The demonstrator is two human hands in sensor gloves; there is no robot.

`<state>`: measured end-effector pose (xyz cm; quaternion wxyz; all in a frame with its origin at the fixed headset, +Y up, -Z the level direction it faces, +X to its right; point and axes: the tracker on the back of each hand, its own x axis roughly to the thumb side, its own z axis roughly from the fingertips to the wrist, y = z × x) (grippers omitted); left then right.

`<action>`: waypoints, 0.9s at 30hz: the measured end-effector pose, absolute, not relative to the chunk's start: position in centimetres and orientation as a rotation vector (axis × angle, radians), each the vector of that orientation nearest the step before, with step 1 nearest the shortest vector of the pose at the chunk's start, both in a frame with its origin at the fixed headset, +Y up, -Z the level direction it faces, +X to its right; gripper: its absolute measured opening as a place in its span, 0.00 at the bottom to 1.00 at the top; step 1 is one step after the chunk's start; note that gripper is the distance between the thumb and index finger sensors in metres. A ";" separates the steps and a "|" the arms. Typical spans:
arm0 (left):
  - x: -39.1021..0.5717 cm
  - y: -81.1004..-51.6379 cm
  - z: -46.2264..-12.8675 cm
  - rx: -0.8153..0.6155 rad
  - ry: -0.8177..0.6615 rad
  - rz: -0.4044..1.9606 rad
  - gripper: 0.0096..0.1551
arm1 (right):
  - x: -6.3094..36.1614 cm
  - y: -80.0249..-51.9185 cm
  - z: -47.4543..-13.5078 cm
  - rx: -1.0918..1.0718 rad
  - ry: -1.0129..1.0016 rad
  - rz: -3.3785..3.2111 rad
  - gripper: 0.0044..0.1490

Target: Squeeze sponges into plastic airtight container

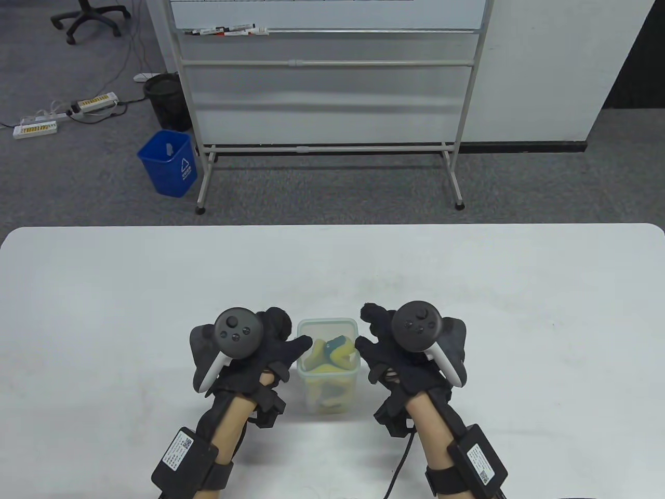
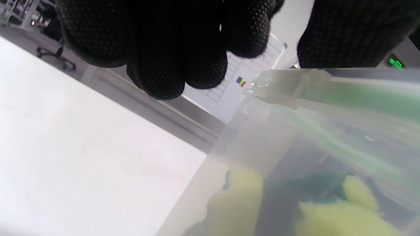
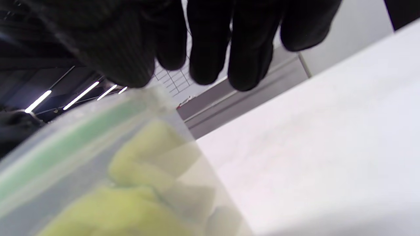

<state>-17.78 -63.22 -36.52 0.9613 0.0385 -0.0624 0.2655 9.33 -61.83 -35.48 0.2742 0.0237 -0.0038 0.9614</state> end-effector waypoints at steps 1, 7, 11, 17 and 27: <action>-17.7 -63.2 -36.5 0.072 -0.135 0.538 0.27 | 9.1 -61.7 -35.3 0.061 -0.039 2.620 0.36; -17.7 -63.4 -36.5 0.028 -0.130 0.554 0.25 | 9.3 -61.9 -35.6 0.051 0.047 2.614 0.29; -17.7 -63.4 -36.6 0.009 -0.128 0.561 0.26 | 9.6 -62.2 -35.9 0.055 0.110 2.568 0.29; -17.7 -63.5 -36.6 -0.014 -0.124 0.587 0.26 | 9.8 -62.5 -36.1 0.059 0.137 2.530 0.30; -18.1 -64.4 -37.1 -0.069 -0.111 0.712 0.26 | 10.4 -63.4 -36.8 0.062 0.203 2.417 0.31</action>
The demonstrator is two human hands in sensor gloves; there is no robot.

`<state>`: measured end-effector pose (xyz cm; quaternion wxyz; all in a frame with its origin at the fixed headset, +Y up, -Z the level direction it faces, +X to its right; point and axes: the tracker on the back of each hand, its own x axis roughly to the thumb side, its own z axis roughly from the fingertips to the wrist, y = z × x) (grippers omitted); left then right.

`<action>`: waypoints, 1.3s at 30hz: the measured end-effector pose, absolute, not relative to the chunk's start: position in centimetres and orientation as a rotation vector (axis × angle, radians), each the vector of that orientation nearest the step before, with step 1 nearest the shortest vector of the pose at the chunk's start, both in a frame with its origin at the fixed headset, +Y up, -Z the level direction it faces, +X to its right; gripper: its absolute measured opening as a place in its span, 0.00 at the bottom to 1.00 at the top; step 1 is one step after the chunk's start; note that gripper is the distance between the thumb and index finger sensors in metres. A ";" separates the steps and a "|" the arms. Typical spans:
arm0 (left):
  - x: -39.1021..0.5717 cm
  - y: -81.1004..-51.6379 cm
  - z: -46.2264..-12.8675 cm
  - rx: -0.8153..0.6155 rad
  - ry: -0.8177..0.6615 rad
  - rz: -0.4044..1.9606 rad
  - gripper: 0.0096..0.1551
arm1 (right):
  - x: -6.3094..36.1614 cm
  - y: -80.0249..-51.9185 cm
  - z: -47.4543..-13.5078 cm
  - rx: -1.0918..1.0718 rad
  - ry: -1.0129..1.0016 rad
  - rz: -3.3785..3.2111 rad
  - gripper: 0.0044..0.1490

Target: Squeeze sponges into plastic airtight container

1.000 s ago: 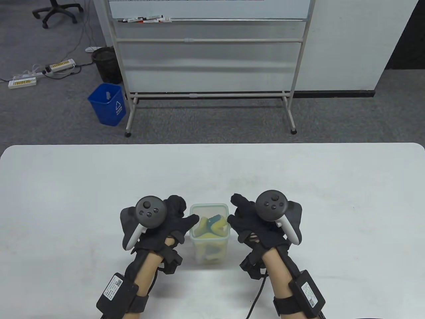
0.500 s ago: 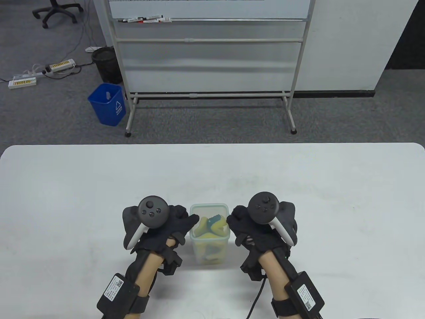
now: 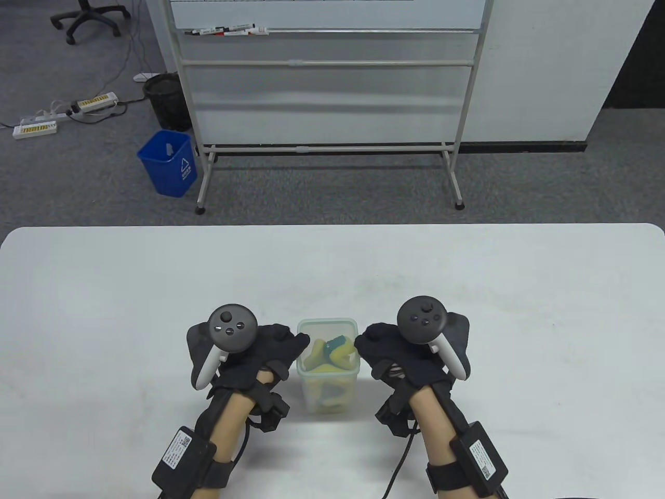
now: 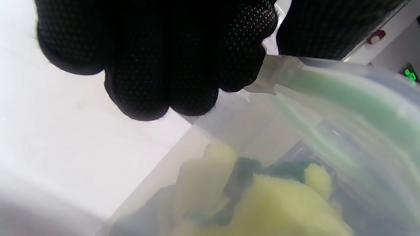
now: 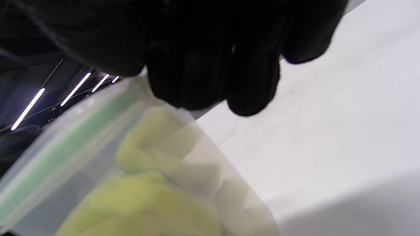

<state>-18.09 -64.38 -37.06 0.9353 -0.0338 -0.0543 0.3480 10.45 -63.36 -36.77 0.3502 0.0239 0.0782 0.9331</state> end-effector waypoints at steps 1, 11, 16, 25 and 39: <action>-18.1 -64.4 -37.1 -0.071 -0.111 0.707 0.26 | 10.5 -63.4 -36.8 0.061 0.206 2.414 0.31; -18.9 -63.2 -36.8 0.029 -0.091 0.622 0.27 | 11.0 -63.3 -36.5 0.009 0.080 2.466 0.32; -21.0 -62.2 -36.7 0.153 -0.115 0.547 0.34 | 12.5 -63.6 -36.3 0.016 -0.110 2.499 0.36; -23.1 -67.5 -36.2 0.101 -0.185 0.282 0.49 | 15.0 -68.4 -35.8 0.180 -0.295 2.697 0.46; -23.2 -70.7 -35.1 0.072 -0.191 0.127 0.52 | 15.4 -71.5 -35.6 0.215 -0.242 2.894 0.54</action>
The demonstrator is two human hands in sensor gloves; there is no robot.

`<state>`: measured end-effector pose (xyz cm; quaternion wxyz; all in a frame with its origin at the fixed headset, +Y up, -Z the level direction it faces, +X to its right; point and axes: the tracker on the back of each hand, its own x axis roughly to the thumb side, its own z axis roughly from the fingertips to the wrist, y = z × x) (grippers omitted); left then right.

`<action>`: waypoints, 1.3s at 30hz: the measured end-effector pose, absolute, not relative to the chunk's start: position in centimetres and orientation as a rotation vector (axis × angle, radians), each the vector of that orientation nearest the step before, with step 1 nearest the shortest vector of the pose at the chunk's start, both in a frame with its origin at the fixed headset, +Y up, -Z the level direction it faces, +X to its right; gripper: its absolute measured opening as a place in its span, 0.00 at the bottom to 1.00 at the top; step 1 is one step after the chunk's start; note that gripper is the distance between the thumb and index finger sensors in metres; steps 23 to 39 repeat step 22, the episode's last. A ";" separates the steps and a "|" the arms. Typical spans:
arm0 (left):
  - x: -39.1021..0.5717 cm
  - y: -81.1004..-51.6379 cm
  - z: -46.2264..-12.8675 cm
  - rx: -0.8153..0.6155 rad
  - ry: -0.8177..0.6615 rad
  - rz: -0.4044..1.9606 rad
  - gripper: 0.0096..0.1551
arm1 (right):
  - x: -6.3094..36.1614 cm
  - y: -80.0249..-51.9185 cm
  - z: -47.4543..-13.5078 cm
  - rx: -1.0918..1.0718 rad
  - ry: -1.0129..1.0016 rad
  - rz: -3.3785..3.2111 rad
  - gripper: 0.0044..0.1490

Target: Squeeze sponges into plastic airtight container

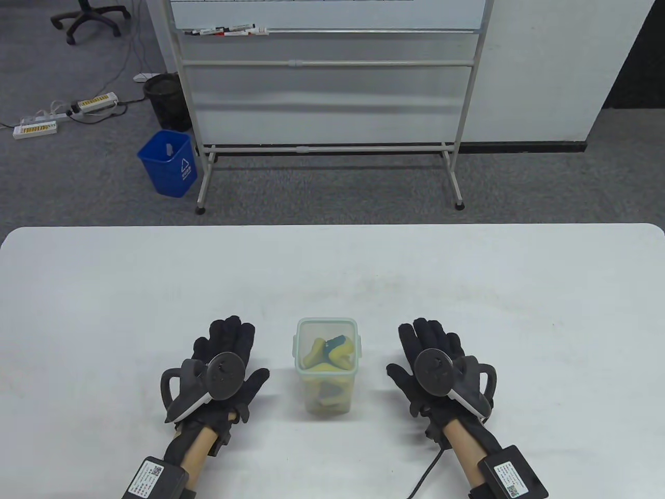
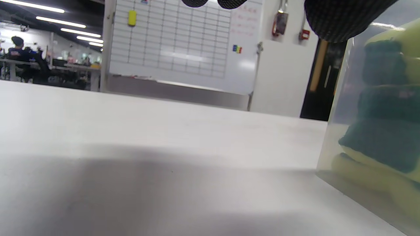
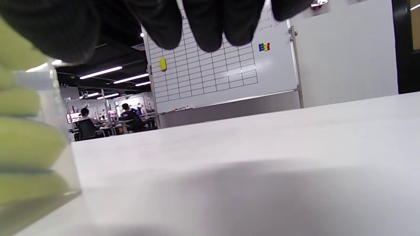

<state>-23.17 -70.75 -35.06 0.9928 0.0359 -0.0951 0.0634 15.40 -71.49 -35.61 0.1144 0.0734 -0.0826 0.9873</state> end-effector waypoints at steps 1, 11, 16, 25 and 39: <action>-23.3 -70.8 -35.0 0.077 -0.187 0.126 0.52 | 15.3 -71.7 -35.6 0.220 -0.236 2.914 0.54; -24.1 -71.3 -35.2 0.072 -0.165 0.110 0.52 | 14.9 -73.0 -35.7 0.210 -0.119 3.035 0.58; -24.1 -71.2 -35.1 0.066 -0.163 0.104 0.52 | 15.1 -73.2 -35.8 0.193 -0.093 3.038 0.58; -23.9 -71.3 -35.1 0.062 -0.169 0.096 0.52 | 15.2 -73.2 -35.7 0.180 -0.081 3.045 0.58; -23.9 -71.3 -35.1 0.062 -0.169 0.096 0.52 | 15.2 -73.2 -35.7 0.180 -0.081 3.045 0.58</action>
